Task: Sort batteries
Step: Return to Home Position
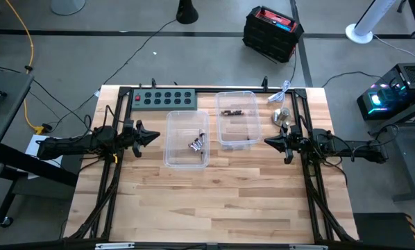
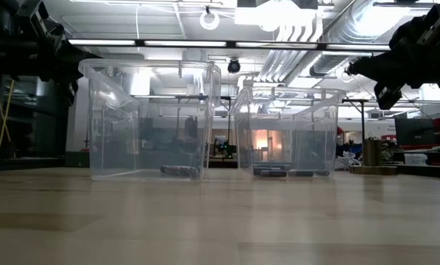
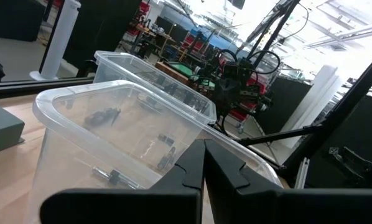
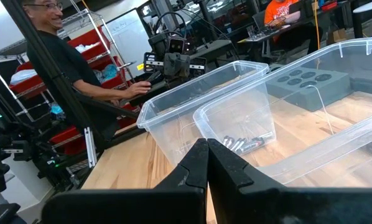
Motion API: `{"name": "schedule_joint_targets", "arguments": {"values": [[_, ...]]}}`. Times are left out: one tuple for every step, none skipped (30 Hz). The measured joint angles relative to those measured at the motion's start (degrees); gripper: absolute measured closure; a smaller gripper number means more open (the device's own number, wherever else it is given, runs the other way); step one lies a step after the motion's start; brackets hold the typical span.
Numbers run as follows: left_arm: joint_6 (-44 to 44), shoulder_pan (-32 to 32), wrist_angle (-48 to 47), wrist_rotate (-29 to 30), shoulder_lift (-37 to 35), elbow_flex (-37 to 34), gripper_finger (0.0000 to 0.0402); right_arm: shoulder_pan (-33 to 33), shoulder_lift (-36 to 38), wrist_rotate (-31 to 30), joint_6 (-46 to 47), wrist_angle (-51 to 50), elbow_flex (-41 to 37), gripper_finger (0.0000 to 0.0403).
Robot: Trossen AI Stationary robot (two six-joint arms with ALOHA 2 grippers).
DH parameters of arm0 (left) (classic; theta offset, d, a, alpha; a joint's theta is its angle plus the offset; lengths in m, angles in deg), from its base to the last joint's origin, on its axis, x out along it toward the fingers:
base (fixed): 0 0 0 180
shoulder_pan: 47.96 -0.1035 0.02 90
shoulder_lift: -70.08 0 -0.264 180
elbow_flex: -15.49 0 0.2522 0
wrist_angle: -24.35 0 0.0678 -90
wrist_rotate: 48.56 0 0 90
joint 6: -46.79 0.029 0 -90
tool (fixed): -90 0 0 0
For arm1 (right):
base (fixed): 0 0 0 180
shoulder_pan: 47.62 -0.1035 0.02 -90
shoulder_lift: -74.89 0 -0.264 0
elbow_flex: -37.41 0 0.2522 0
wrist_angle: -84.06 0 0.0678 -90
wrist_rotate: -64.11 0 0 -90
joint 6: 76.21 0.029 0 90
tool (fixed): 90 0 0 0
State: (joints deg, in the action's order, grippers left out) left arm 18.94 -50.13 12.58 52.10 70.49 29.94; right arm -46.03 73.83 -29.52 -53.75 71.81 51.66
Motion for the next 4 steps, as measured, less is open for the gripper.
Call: {"name": "schedule_joint_targets", "arguments": {"values": [[0.0,0.0,0.0,0.0,0.0,0.0,0.0401,0.0,0.0,0.0,0.0,0.0,0.0,0.0402],[0.0,0.0,0.0,0.0,0.0,0.0,0.0402,0.0,0.0,0.0,0.0,0.0,0.0,0.0402],[0.0,0.0,0.0,0.0,0.0,0.0,0.0402,0.0,0.0,0.0,0.0,0.0,0.0,0.0402],[0.0,0.0,0.0,0.0,0.0,0.0,0.0401,0.0,0.0,0.0,0.0,0.0,0.0,0.0402]]}}
